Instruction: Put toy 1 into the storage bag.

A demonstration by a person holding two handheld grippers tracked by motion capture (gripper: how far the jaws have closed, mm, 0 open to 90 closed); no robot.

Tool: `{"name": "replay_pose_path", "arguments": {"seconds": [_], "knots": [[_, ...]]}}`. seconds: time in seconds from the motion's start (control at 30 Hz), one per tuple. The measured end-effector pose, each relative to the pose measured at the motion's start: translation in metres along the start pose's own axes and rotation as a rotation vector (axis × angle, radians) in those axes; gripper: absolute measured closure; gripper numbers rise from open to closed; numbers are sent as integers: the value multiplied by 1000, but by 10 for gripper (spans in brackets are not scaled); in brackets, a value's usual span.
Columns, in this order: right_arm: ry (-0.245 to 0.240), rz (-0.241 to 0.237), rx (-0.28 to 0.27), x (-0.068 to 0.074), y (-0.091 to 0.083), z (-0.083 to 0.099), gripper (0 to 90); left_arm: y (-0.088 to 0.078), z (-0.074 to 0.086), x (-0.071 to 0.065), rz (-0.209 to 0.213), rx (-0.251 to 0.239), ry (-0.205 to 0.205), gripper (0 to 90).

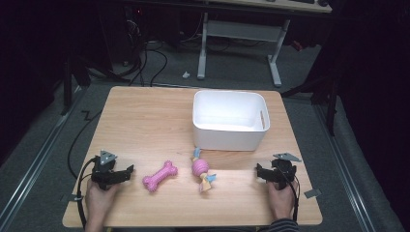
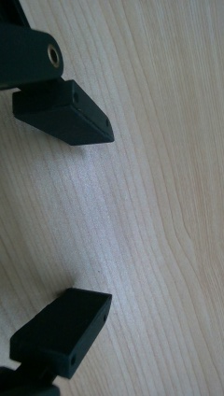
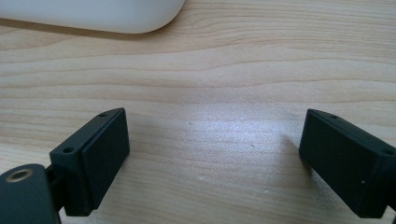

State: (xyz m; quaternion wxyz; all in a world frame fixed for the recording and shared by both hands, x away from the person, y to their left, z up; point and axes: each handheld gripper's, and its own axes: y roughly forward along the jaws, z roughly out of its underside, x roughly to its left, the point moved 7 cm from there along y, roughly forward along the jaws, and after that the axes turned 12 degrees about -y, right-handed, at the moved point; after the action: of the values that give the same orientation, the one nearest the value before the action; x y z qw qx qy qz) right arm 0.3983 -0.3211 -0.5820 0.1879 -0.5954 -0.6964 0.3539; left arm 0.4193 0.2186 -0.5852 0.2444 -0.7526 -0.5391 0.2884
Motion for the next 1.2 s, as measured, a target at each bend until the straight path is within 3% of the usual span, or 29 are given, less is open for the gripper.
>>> {"name": "replay_pose_path", "arguments": {"seconds": [0.23, 0.53, 0.67, 0.77, 1.0, 1.2], "knots": [[-11, -4, -6, 1, -1, 0, 112, 0, 0, -1, 8, 7, 10, 167], [-16, -11, -12, 3, -2, 0, 140, -1, 1, 0, 12, 1, 13, 200], [-26, -17, -18, 3, -2, -1, 141, -3, 0, 2, 29, 0, -4, 252], [-28, -18, -18, 4, -2, -1, 144, -4, -2, 4, 47, 5, -39, 265], [-29, -21, -18, 4, -2, -1, 144, -9, -3, 0, 66, 2, -25, 258], [-33, -23, -20, 5, -2, 0, 145, -18, -8, -3, 110, 1, -53, 244]]}}
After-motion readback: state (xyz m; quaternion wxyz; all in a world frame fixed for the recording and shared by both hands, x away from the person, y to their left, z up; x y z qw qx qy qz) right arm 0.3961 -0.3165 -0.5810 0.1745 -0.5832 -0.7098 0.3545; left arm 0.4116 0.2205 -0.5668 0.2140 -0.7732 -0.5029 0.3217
